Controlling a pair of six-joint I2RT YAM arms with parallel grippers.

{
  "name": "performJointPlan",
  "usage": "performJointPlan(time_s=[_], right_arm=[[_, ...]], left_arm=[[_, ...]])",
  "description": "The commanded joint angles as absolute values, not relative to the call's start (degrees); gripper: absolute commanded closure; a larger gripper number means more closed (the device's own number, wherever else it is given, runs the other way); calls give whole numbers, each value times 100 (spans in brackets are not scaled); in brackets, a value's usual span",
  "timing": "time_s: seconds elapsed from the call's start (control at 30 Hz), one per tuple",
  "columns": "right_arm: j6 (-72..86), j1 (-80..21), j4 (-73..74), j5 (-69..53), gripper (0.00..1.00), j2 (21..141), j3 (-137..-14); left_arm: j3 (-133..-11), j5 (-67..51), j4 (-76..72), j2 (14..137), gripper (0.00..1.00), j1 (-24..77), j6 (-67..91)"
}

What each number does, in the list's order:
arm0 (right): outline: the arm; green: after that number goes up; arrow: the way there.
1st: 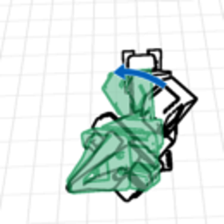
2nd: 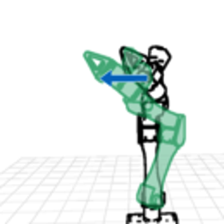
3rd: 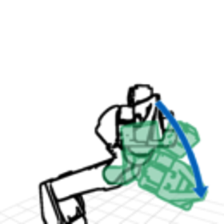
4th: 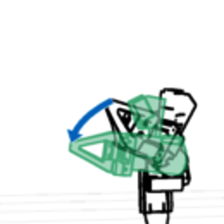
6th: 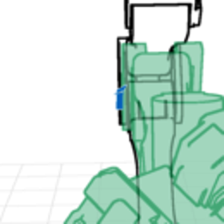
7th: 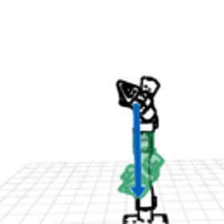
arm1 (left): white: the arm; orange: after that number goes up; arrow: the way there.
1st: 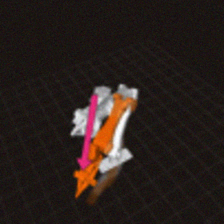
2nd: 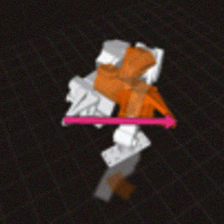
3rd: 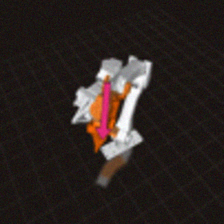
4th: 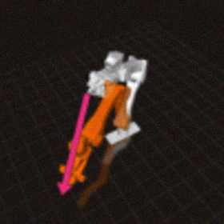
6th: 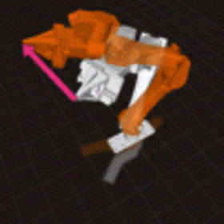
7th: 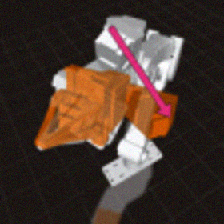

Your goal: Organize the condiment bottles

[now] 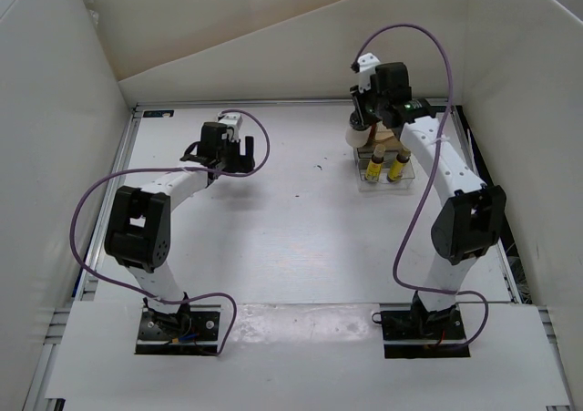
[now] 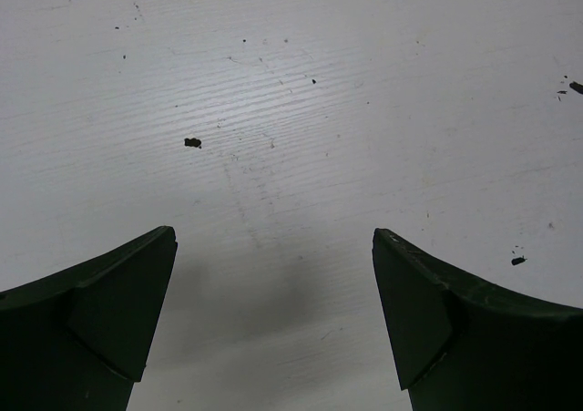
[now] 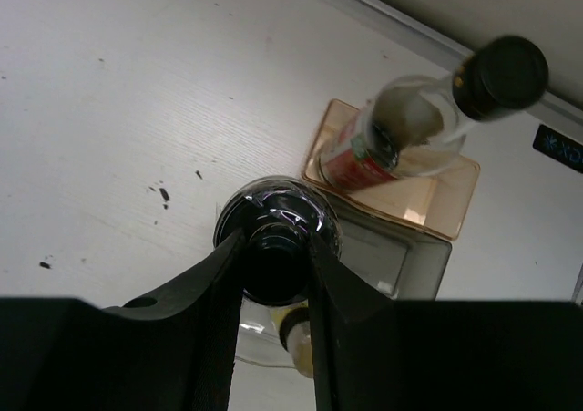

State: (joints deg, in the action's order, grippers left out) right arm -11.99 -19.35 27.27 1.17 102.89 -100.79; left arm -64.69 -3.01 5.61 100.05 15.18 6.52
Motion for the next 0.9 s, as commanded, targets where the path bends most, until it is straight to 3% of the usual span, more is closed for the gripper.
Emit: performJointPlan(time_s=[0.0,0.87], right_arm=[[-1099,-1697,2233,132,100,9827,-9941],[-809,-1064,1810,-272,100,10336,-9633]], left_arm=[[-6724,-378,554,9870,0,1556,686],[-7233,-334,765,10415,0,1643,606]])
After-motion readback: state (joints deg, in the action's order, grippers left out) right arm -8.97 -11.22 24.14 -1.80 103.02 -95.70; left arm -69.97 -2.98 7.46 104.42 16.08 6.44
